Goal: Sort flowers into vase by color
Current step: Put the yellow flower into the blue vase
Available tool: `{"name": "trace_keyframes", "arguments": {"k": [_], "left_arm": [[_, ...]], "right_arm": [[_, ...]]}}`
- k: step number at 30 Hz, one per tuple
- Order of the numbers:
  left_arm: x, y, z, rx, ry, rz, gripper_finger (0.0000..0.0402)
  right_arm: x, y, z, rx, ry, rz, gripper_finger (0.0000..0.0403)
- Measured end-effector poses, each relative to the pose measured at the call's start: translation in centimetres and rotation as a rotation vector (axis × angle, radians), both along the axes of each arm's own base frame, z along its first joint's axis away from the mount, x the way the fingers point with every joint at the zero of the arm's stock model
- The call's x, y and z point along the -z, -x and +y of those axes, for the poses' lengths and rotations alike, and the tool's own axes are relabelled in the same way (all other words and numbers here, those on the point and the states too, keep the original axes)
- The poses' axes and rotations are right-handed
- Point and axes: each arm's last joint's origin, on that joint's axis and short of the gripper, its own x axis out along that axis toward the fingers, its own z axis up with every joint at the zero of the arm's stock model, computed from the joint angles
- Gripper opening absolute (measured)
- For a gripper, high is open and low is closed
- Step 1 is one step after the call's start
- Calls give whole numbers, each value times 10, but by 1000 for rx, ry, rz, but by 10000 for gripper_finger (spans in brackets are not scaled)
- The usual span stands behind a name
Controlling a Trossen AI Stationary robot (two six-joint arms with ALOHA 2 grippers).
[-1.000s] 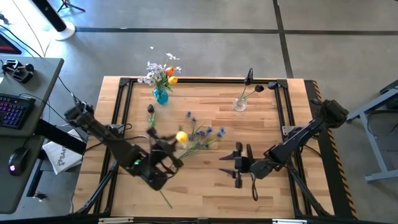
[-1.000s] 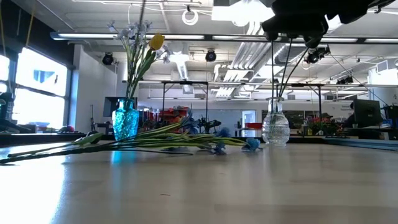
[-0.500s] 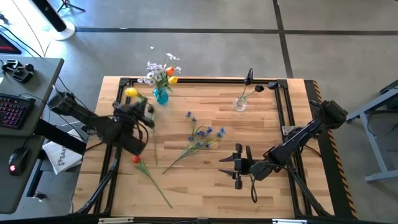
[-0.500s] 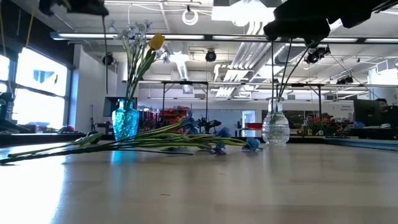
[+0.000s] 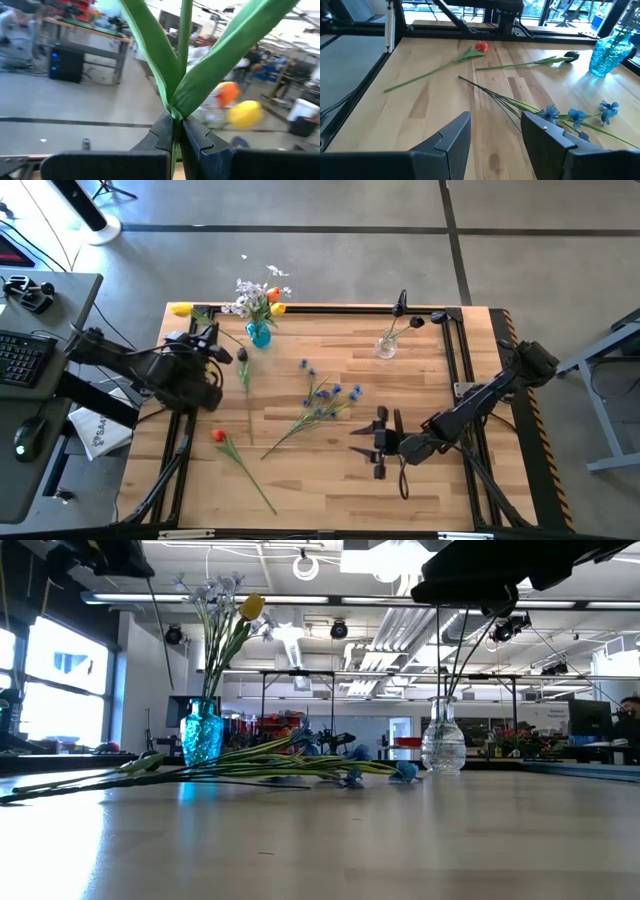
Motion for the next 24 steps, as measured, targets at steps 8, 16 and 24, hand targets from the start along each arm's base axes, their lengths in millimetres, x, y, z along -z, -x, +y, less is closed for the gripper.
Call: {"name": "trace_keyframes", "arguments": {"k": [8,16,24], "left_arm": [[-26,1,-18,180,118,54,0],[-42,-7,-31,447,178,221,0],[-61,3,-23,400,-40,311,0]], "right_arm": [[-2,-1,0,-10,-21,-22,169],[-7,-3,2,-43,-15,-61,169],[-8,-3,3,-69,-23,-65,169]]}}
